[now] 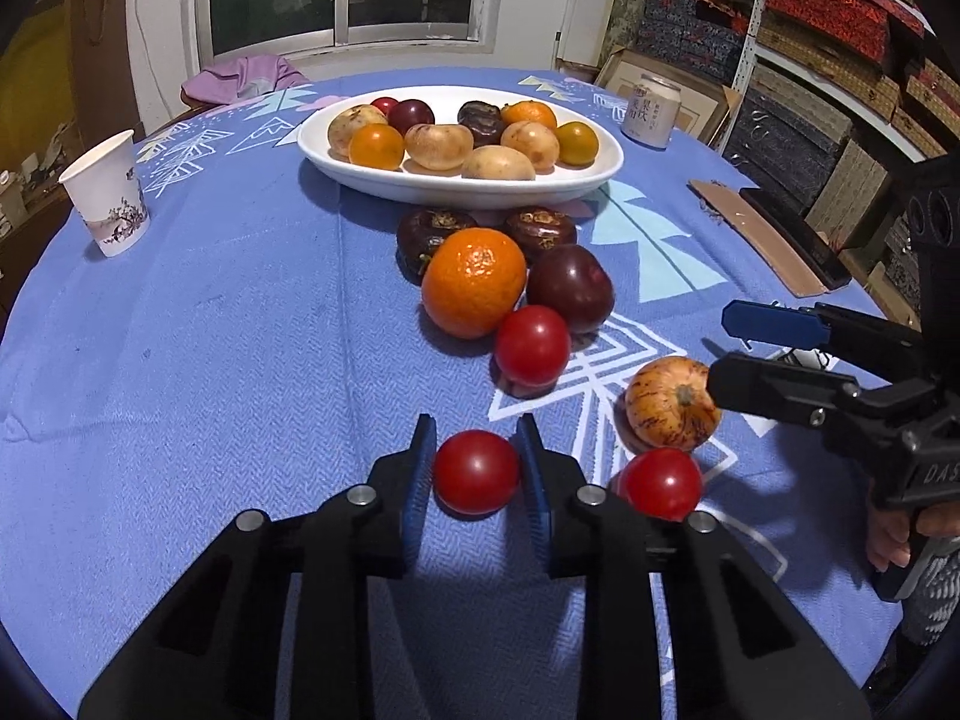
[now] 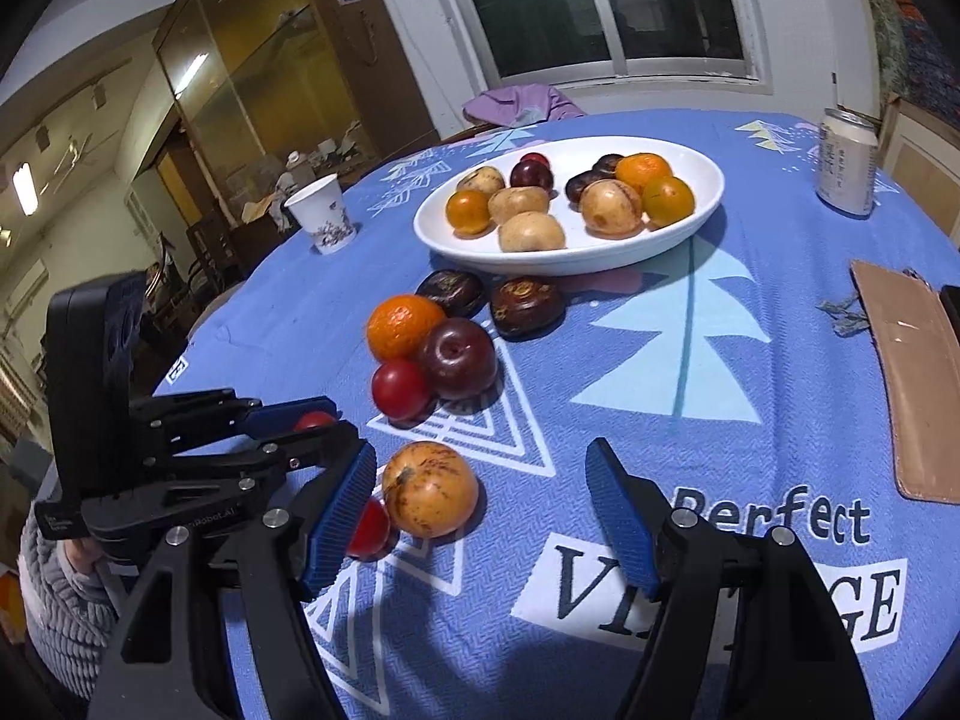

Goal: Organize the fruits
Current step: 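Grasp a red tomato with the left tool while the right tool grasps a speckled orange fruit, then carry both fruits onto the white plate and open both tools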

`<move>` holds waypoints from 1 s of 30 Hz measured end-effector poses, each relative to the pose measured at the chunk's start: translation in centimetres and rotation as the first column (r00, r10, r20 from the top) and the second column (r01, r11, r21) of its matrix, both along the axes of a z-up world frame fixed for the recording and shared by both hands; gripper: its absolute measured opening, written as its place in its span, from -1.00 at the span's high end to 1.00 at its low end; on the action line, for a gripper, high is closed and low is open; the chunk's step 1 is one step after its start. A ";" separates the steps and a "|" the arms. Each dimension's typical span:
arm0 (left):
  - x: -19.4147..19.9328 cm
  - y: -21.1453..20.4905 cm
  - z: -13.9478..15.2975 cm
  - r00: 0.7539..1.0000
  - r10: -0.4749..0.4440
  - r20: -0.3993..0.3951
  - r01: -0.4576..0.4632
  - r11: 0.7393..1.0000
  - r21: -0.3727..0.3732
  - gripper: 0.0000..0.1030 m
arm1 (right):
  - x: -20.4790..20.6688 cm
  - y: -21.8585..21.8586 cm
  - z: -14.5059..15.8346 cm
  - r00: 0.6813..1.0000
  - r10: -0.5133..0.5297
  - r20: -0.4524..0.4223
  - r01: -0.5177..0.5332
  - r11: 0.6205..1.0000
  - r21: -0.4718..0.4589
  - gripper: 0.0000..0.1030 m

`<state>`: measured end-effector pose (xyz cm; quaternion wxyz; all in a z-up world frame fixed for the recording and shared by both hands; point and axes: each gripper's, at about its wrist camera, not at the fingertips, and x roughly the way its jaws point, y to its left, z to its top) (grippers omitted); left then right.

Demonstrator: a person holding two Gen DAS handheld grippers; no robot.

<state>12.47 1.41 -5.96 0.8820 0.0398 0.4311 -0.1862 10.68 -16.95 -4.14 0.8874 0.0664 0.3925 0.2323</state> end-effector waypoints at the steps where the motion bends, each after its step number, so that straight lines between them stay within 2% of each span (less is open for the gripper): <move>1: 0.0 -0.1 0.0 1.000 -0.003 -0.002 0.003 1.000 0.005 0.47 | 0.0 0.1 -0.1 1.000 0.006 -0.002 -0.006 1.000 -0.004 -0.38; 5: -0.1 -0.3 -0.1 1.000 -0.003 0.001 0.003 1.000 0.019 0.44 | 0.1 1.1 -0.5 0.999 0.046 -0.026 -0.047 0.998 -0.031 -0.14; 8: -0.2 -0.6 -0.1 1.000 -0.005 0.007 0.004 0.999 0.035 0.44 | 0.2 1.8 -0.9 0.997 0.069 -0.047 -0.071 0.997 -0.044 -0.07; 12: -0.3 -0.7 -0.1 1.000 -0.005 0.008 0.005 0.999 0.041 0.44 | 0.3 1.9 -1.2 0.995 0.082 -0.064 -0.084 0.996 -0.023 0.05; 16: -0.4 -0.7 -0.2 1.000 -0.005 0.008 0.005 0.999 0.048 0.42 | 0.3 2.1 -1.3 0.991 0.110 -0.077 -0.110 0.994 0.000 0.26; 20: -0.5 -0.9 -0.2 1.000 -0.024 0.001 0.024 0.999 0.034 0.22 | 0.2 2.2 -1.3 0.991 0.110 -0.074 -0.110 0.994 -0.003 0.26; 24: -0.6 -1.1 -0.2 1.000 -0.018 0.009 0.018 0.998 0.052 0.19 | 0.2 2.1 -1.2 0.992 0.108 -0.072 -0.108 0.994 -0.001 0.27; 25: -0.6 -1.0 -0.2 1.000 -0.012 0.007 0.011 0.999 0.048 0.22 | 0.2 2.0 -1.2 0.992 0.105 -0.073 -0.105 0.994 0.001 0.27; 27: -0.6 -0.7 -0.1 1.000 0.010 0.011 -0.011 0.999 0.049 0.49 | 0.2 2.0 -1.2 0.992 0.102 -0.074 -0.103 0.995 0.002 0.27; 30: -0.6 -0.4 0.0 1.000 0.015 0.006 -0.015 1.000 0.026 0.50 | 0.3 2.0 -1.2 0.992 0.102 -0.075 -0.103 0.995 0.001 0.27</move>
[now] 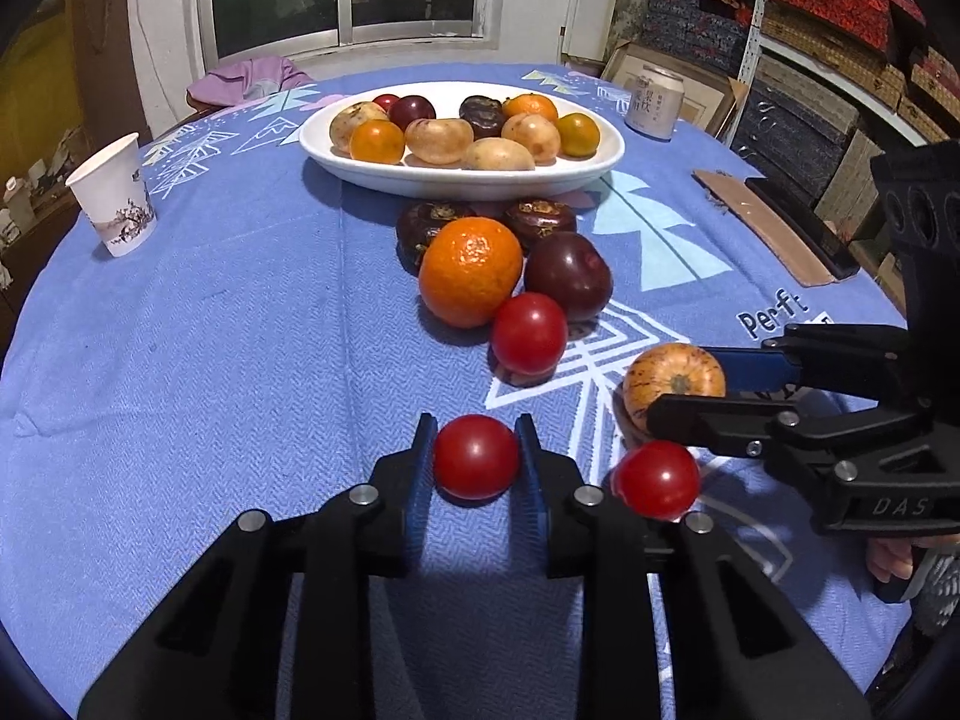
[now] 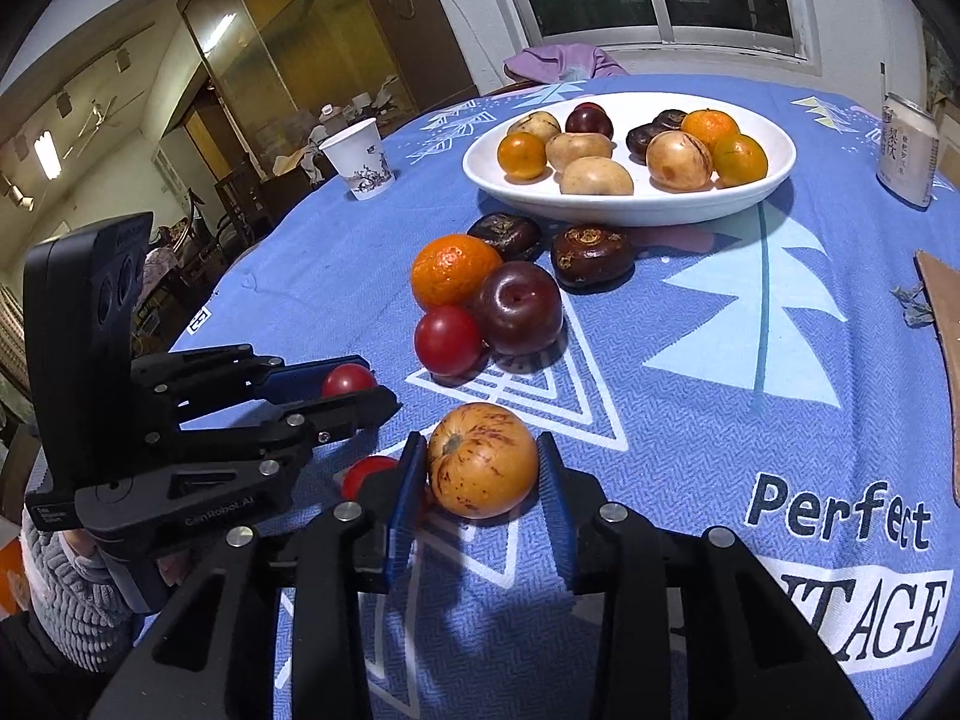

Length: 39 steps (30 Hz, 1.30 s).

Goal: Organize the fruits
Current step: 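Carry both fruits onto the white plate and open both tools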

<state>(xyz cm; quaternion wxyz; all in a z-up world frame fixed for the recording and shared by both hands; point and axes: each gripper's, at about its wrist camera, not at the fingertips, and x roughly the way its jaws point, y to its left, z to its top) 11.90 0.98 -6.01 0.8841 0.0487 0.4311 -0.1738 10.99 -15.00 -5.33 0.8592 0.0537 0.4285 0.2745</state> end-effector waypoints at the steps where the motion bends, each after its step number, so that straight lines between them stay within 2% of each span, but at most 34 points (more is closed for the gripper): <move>1: -0.1 0.0 0.0 1.000 -0.004 0.002 0.004 1.000 0.001 0.50 | 0.0 0.0 0.0 1.000 -0.001 -0.001 0.001 1.000 0.001 0.27; 10: -0.2 0.2 0.7 0.999 0.011 0.034 -0.011 1.000 -0.011 0.50 | 0.1 -1.1 0.5 0.998 -0.056 0.019 0.056 0.998 0.026 0.27; 16: 1.4 0.1 3.0 0.995 0.032 0.095 -0.032 0.999 -0.004 0.50 | 1.0 -1.7 2.1 0.995 -0.079 0.054 0.078 0.997 0.018 0.27; 22: 7.5 -0.7 6.4 0.989 0.074 0.125 -0.070 0.997 -0.039 0.50 | 7.0 -3.9 8.0 0.971 -0.194 0.140 0.192 0.981 0.026 0.27; 25: 10.6 -1.9 6.9 0.989 0.071 0.129 -0.065 0.997 -0.050 0.50 | 11.0 -4.3 9.4 0.959 -0.245 0.142 0.241 0.970 0.045 0.27; 30: 14.3 -3.3 5.6 0.994 0.064 0.094 -0.058 0.996 -0.067 0.50 | 17.6 -3.1 7.8 0.958 -0.273 0.082 0.270 0.962 0.049 0.27; 32: 15.3 -3.7 4.6 0.995 0.058 0.085 -0.055 0.998 -0.042 0.50 | 19.5 -2.4 6.7 0.961 -0.270 0.062 0.268 0.963 0.036 0.27; 39: 16.9 -3.1 3.1 0.996 0.065 0.061 -0.061 0.996 -0.065 0.49 | 21.1 -0.4 3.7 0.968 -0.247 0.036 0.248 0.969 -0.026 0.27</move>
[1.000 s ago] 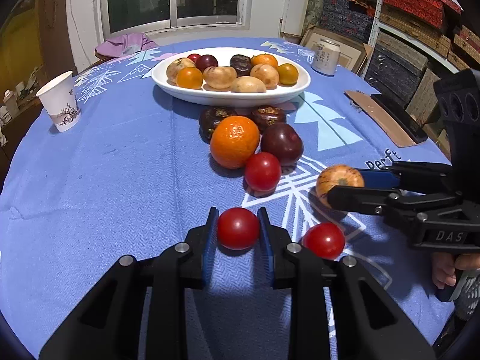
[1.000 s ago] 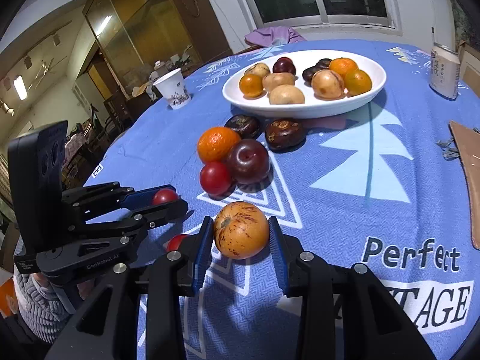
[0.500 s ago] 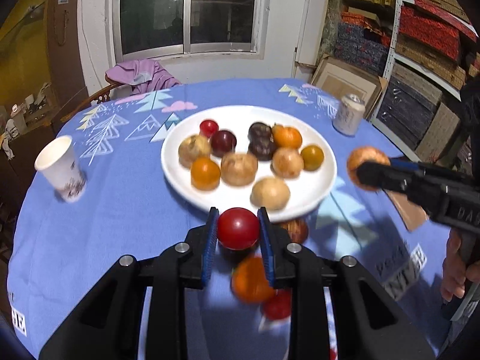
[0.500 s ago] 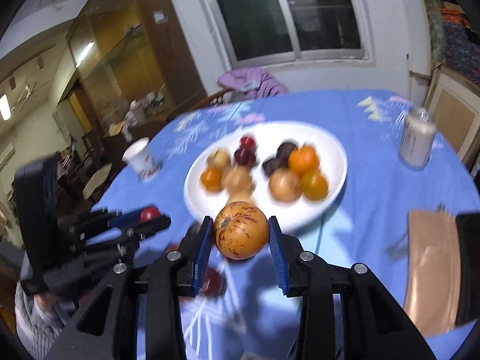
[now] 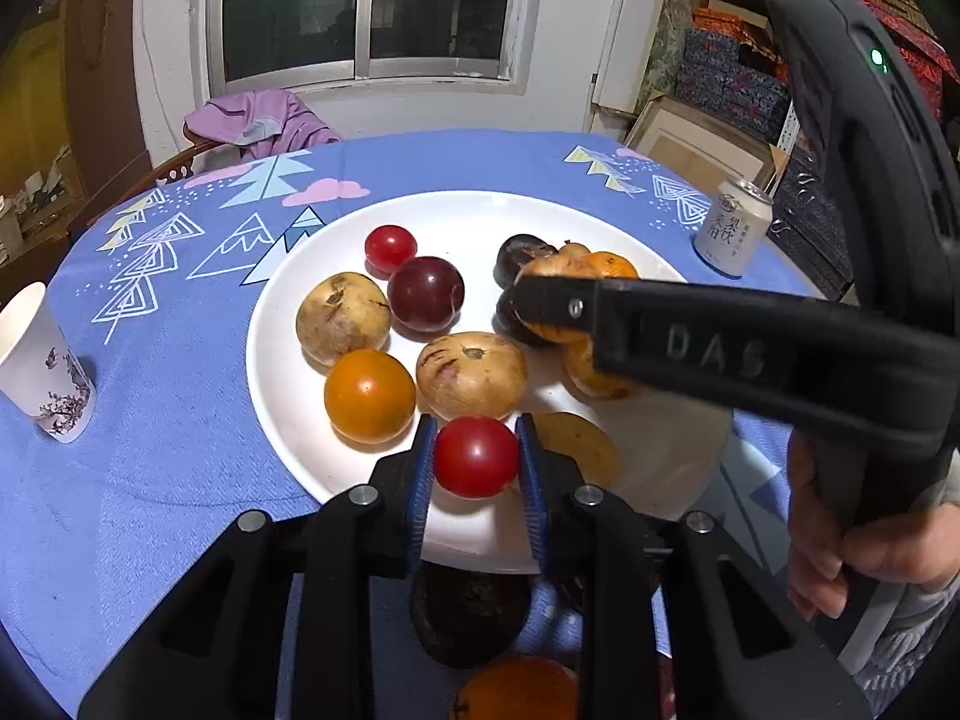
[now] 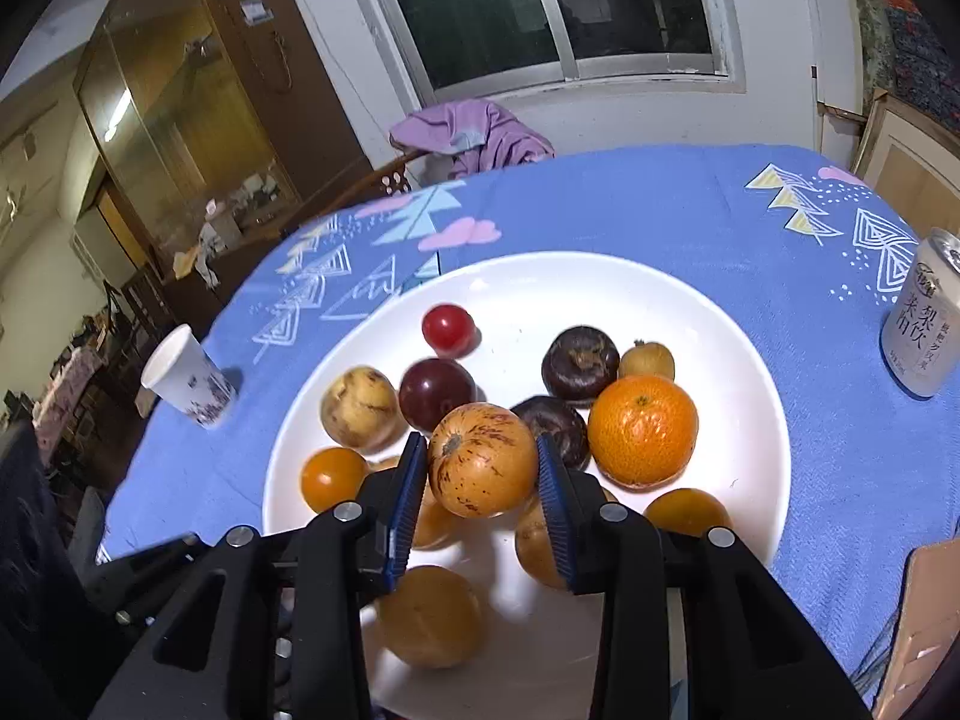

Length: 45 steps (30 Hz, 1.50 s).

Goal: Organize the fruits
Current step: 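Carry both fruits onto the white plate and open both tools, then withdraw both open tools toward the remaining fruits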

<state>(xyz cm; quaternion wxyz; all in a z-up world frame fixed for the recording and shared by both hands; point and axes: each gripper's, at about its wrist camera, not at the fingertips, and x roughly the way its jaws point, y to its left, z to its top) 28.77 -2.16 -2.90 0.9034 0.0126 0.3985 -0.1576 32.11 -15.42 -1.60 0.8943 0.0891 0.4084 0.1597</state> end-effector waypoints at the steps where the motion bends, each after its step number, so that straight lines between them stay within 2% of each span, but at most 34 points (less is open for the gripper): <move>1: 0.1 0.1 -0.1 1.000 0.000 -0.002 0.000 1.000 -0.006 0.49 | 0.1 0.0 -0.2 1.000 0.005 -0.004 -0.005 1.000 0.006 0.26; 2: 0.2 0.2 -0.2 1.000 0.004 -0.002 -0.004 1.000 -0.008 0.47 | 0.0 0.0 -0.2 1.000 0.007 0.002 -0.007 1.000 0.010 0.25; 3: 0.3 0.3 -0.3 1.000 0.012 0.003 -0.012 1.000 -0.005 0.33 | 0.0 0.0 -0.1 1.000 0.009 0.003 -0.009 1.000 0.013 0.22; 4: 0.3 0.4 -0.3 1.000 0.024 0.012 -0.024 1.000 0.003 0.15 | 0.0 -0.1 0.0 1.000 0.005 0.004 -0.005 1.000 0.019 0.09; 5: 0.2 0.5 -0.4 0.999 0.031 0.019 -0.031 0.999 0.009 0.07 | -0.1 -0.2 0.2 1.000 0.001 0.009 -0.002 1.000 0.028 -0.04; 6: 0.3 0.6 -0.4 0.999 0.040 0.022 -0.041 0.999 0.013 -0.06 | -0.4 -0.3 0.5 1.000 -0.002 0.020 0.001 0.999 0.033 -0.09; 11: 0.2 1.4 -0.3 0.999 0.036 0.016 -0.036 0.999 -0.023 -0.23 | -1.6 -0.7 2.0 0.999 -0.002 0.052 -0.001 0.999 0.039 -0.12; 13: -0.4 1.6 0.1 0.999 0.035 0.031 -0.034 0.999 -0.028 -0.55 | -2.6 -1.2 2.9 0.997 -0.009 0.073 0.005 0.998 0.057 -0.20; 15: -1.4 2.2 0.9 0.997 0.052 0.060 -0.050 0.998 -0.030 -0.75 | -4.3 -1.9 4.0 0.995 -0.023 0.101 0.015 0.997 0.078 -0.33; 17: -2.4 3.1 1.8 0.995 0.060 0.076 -0.056 0.997 -0.050 -0.75 | -6.3 -2.6 4.8 0.992 -0.031 0.125 0.018 0.994 0.107 -0.44; 19: -3.4 3.9 2.3 0.994 0.074 0.082 -0.069 0.996 -0.065 -0.75 | -8.4 -3.0 5.1 0.990 -0.033 0.140 0.015 0.992 0.126 -0.45; 21: -4.8 4.8 2.4 0.991 0.100 0.090 -0.095 0.993 -0.067 -0.77 | -10.6 -3.6 4.8 0.988 -0.034 0.151 0.014 0.991 0.133 -0.46; 23: -6.3 5.5 2.1 0.990 0.112 0.086 -0.107 0.993 -0.058 -0.82 | -13.1 -4.3 3.7 0.986 -0.052 0.158 0.033 0.992 0.124 -0.57; 25: -7.9 5.7 1.5 0.988 0.129 0.081 -0.127 0.991 -0.031 -0.83 | -15.1 -4.9 2.3 0.987 -0.078 0.138 0.064 0.993 0.104 -0.62; 29: -10.5 5.5 0.6 0.990 0.122 0.076 -0.121 0.993 -0.006 -0.84 | -17.6 -6.1 -0.2 0.993 -0.097 0.063 0.088 0.986 0.141 -0.66; 34: -11.9 4.7 0.1 0.987 0.119 0.111 -0.123 0.992 0.029 -0.87 | -17.9 -6.7 -0.8 0.991 -0.130 0.044 0.121 0.980 0.161 -0.66; 40: -11.5 4.3 -1.0 0.989 0.114 0.096 -0.123 0.989 0.086 -0.92 | -17.8 -6.2 -1.1 0.993 -0.112 0.027 0.106 0.982 0.158 -0.66; 42: -11.6 5.1 -0.7 0.982 0.152 0.109 -0.163 0.981 0.101 -0.92 | -17.9 -6.3 -1.1 0.994 -0.109 0.031 0.103 0.982 0.160 -0.66; 44: -11.6 6.7 -0.5 0.968 0.224 0.115 -0.238 0.964 0.117 -0.92 | -17.8 -6.4 -1.1 0.993 -0.117 0.027 0.111 0.980 0.165 -0.67; 45: -11.5 8.1 -0.5 0.957 0.272 0.102 -0.282 0.954 0.103 -0.92 | -17.7 -6.5 -1.2 0.993 -0.117 0.022 0.112 0.979 0.172 -0.67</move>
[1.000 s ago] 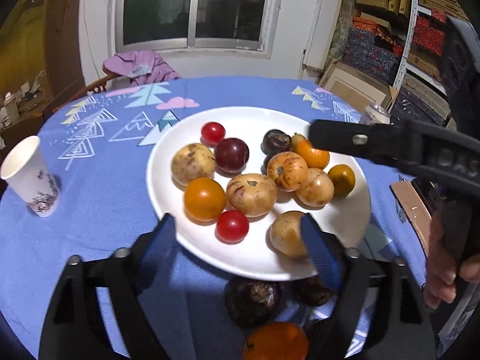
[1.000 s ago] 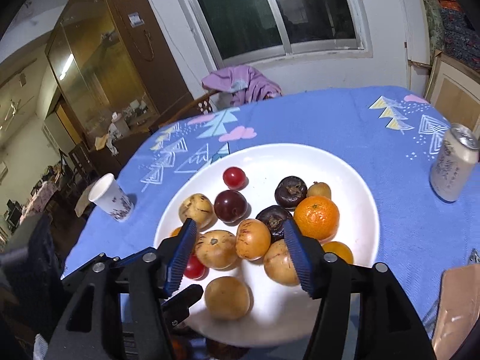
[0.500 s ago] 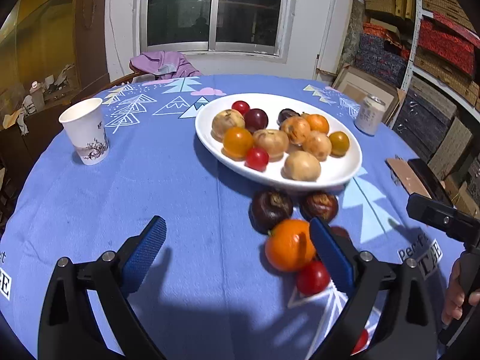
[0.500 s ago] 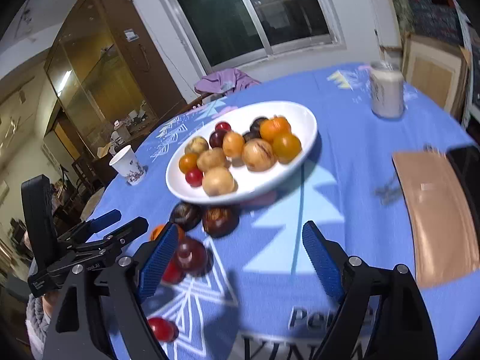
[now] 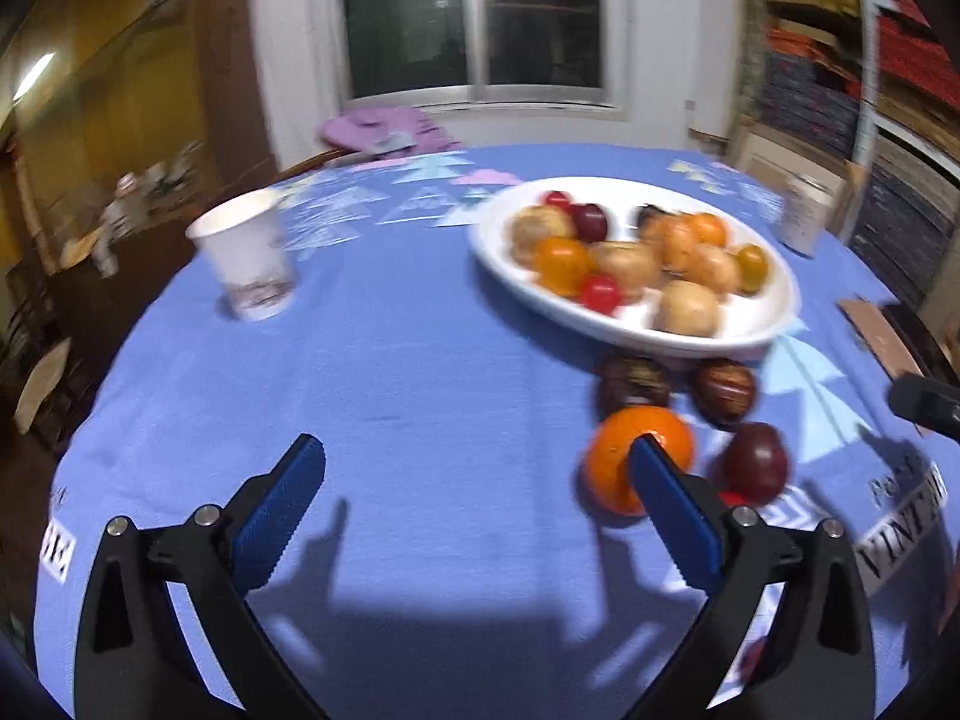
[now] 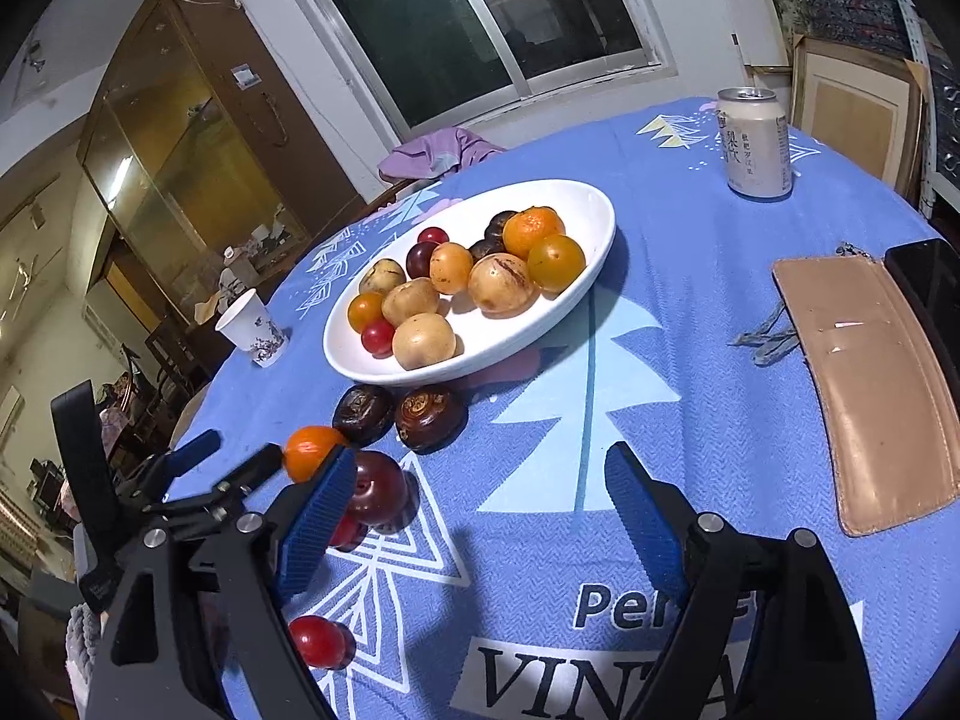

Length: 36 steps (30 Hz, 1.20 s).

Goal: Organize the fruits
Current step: 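Withdraw both open tools toward the remaining fruits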

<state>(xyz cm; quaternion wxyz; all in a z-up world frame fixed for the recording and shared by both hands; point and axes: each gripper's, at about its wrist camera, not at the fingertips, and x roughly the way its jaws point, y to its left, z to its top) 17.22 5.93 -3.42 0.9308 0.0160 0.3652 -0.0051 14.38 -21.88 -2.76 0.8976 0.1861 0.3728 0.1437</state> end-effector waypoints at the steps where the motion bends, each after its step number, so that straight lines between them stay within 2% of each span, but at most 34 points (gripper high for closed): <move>1: 0.0 1.4 -0.1 0.999 0.035 -0.017 -0.036 0.999 -0.036 -0.92 | 0.0 -0.1 0.0 1.000 0.001 -0.001 -0.001 1.000 0.004 -0.67; 3: -0.2 3.7 0.0 0.997 0.069 -0.034 -0.073 0.988 -0.137 -0.92 | -0.1 0.1 0.1 1.000 0.007 0.006 -0.007 1.000 -0.001 -0.67; 5: -0.7 4.7 0.3 0.997 0.079 -0.024 -0.082 0.976 -0.199 -0.92 | -0.2 0.3 0.1 1.000 0.017 0.012 -0.016 1.000 -0.012 -0.67; 6: -0.9 4.7 0.4 0.997 0.075 -0.016 -0.076 0.976 -0.206 -0.92 | -0.2 0.5 0.1 1.000 0.022 0.013 -0.022 1.000 -0.018 -0.67; 8: -1.1 3.8 0.4 0.999 0.043 -0.005 -0.043 0.983 -0.178 -0.92 | -0.2 0.8 0.0 1.000 0.029 0.011 -0.029 0.999 -0.031 -0.67; 11: -1.1 1.5 -0.3 1.000 -0.016 -0.019 0.014 0.996 -0.086 -0.92 | -0.2 1.1 -0.1 0.999 0.035 0.005 -0.035 0.999 -0.042 -0.67; 13: -1.1 0.3 -0.7 0.999 -0.040 -0.023 0.040 0.999 -0.031 -0.92 | -0.1 1.1 -0.2 0.999 0.037 0.001 -0.037 0.998 -0.044 -0.67; 16: -1.0 -1.1 -1.0 0.996 -0.082 -0.028 0.082 0.996 0.015 -0.92 | -0.1 1.3 -0.3 0.999 0.042 -0.002 -0.042 0.998 -0.049 -0.67; 20: -0.4 -2.1 -1.2 0.992 -0.120 -0.035 0.121 0.992 0.023 -0.92 | -0.2 1.6 -0.4 0.999 0.050 -0.006 -0.050 0.997 -0.059 -0.67; 24: 1.0 -2.6 -1.8 0.989 -0.127 -0.080 0.130 0.991 0.026 -0.92 | -0.2 1.8 -0.4 0.999 0.053 -0.005 -0.053 0.997 -0.064 -0.67; 28: 0.2 -1.2 -0.5 0.999 -0.040 0.007 0.039 0.996 0.082 -0.92 | -0.2 1.8 -0.3 0.998 0.055 0.001 -0.055 0.997 -0.059 -0.67; 29: -0.1 -0.8 -0.3 1.000 -0.026 0.012 0.025 0.997 0.073 -0.92 | -0.2 1.8 -0.3 0.998 0.056 0.002 -0.056 0.997 -0.059 -0.67; 32: -0.2 -0.5 -0.4 0.998 -0.063 -0.001 0.063 0.998 -0.008 -0.92 | -0.3 2.0 -0.4 0.998 0.064 0.000 -0.064 0.996 -0.063 -0.67; 36: -0.5 -2.1 -0.9 0.992 -0.125 -0.007 0.125 0.991 0.054 -0.92 | -0.3 2.3 -0.4 0.997 0.076 0.003 -0.076 0.995 -0.070 -0.66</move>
